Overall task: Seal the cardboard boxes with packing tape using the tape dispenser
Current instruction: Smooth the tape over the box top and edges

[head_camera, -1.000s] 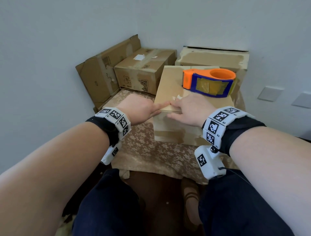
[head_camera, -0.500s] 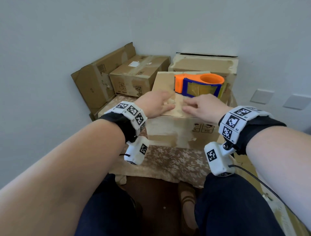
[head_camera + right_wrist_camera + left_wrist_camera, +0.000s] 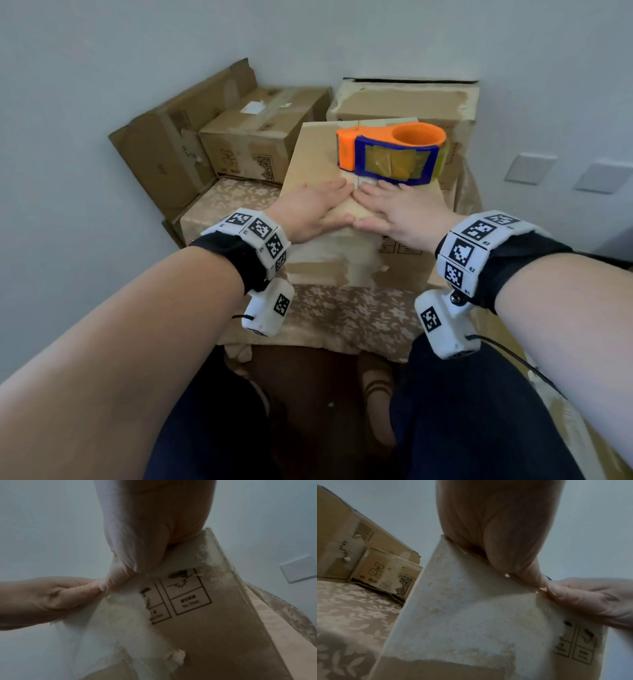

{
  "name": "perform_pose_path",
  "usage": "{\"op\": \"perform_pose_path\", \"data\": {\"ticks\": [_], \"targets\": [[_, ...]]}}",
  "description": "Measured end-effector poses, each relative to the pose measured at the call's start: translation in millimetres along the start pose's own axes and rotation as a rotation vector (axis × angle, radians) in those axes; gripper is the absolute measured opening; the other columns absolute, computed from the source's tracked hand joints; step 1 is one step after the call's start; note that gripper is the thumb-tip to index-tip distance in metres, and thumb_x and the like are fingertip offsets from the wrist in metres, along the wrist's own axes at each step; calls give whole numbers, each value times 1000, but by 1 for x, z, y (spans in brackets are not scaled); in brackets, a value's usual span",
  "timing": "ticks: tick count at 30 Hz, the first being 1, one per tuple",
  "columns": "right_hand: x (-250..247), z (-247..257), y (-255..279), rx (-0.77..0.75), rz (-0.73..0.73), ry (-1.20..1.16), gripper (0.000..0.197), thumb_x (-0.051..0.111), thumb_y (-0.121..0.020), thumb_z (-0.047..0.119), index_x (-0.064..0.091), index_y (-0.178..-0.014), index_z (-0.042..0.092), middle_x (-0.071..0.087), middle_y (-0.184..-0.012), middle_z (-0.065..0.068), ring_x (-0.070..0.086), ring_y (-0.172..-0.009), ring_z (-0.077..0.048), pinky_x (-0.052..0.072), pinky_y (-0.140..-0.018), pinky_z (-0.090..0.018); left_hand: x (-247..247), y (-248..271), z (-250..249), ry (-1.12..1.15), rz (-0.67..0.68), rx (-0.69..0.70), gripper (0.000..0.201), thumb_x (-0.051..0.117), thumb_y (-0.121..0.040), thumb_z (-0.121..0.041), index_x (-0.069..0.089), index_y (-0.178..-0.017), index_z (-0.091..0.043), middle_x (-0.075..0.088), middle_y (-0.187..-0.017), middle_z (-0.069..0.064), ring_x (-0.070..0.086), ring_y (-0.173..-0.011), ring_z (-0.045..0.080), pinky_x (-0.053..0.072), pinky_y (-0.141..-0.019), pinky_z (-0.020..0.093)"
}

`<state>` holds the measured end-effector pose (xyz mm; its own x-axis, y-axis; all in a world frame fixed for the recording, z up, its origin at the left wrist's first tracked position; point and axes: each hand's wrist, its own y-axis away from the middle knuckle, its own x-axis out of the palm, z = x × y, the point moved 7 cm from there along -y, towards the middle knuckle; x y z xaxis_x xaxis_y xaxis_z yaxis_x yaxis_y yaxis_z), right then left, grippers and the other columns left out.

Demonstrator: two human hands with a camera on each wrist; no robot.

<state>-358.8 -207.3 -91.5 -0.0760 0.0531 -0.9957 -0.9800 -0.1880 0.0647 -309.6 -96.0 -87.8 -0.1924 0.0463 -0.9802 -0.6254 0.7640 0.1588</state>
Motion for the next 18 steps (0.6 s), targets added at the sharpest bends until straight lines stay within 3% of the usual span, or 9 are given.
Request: {"op": "perform_pose_path", "data": {"ticks": [11, 18], "targets": [[-2, 5, 1, -14, -29, 71, 66, 33, -97, 53, 18, -153, 19, 19, -160, -1, 21, -144, -22, 25, -113, -39, -1, 1, -5, -95, 7, -8, 69, 34, -98, -48, 10, -153, -14, 7, -161, 3, 12, -147, 18, 10, -116, 40], [-2, 9, 1, -30, -49, 99, 67, 40, -97, 50, 20, -152, 18, 24, -157, -1, 27, -140, -22, 28, -110, -36, 4, 2, -8, -221, 59, -30, 81, 41, -95, -51, 2, -153, -11, -1, -161, 5, 8, -147, 19, 10, -117, 46]]}}
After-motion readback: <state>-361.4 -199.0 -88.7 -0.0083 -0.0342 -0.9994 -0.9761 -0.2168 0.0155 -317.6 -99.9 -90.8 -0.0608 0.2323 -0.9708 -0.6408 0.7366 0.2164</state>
